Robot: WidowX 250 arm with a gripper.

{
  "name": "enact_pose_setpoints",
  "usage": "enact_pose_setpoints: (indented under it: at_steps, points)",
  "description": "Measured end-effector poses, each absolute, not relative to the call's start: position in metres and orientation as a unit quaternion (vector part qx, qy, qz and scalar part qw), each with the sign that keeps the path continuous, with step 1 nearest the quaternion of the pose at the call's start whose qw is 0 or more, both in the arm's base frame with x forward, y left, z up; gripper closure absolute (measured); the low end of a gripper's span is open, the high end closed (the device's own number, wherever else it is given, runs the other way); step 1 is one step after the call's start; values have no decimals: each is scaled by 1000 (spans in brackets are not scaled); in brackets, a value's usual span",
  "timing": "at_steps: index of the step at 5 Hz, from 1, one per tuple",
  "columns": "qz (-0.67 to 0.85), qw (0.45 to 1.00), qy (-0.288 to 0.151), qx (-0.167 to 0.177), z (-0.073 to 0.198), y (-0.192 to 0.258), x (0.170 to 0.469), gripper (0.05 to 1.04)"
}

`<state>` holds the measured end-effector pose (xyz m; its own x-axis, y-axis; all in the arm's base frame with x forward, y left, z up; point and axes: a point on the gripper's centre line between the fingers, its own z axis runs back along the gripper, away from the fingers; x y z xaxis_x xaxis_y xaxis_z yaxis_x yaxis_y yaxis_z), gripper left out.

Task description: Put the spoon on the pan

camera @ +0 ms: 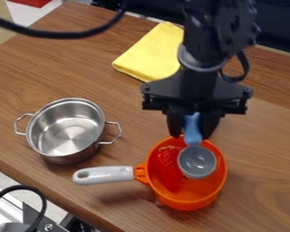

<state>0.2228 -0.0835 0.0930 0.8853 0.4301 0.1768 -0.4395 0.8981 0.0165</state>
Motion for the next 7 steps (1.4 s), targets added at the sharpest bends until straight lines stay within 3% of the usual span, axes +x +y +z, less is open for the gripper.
enact_pose_setpoints:
  at_steps: [1,2,3,4,5,6,7]
  points:
    - [212,972,-93,29,87,-85,222,694]
    - [208,973,-95,29,80,-84,221,621]
    - [209,972,-101,28,80,-84,222,322]
    - [214,973,-88,23,82,-81,224,93]
    - [221,972,-77,8,89,-76,226,83]
    - [244,967,-75,-24,119,-61,236,83]
    - [267,960,-74,-32,138,-26,249,83]
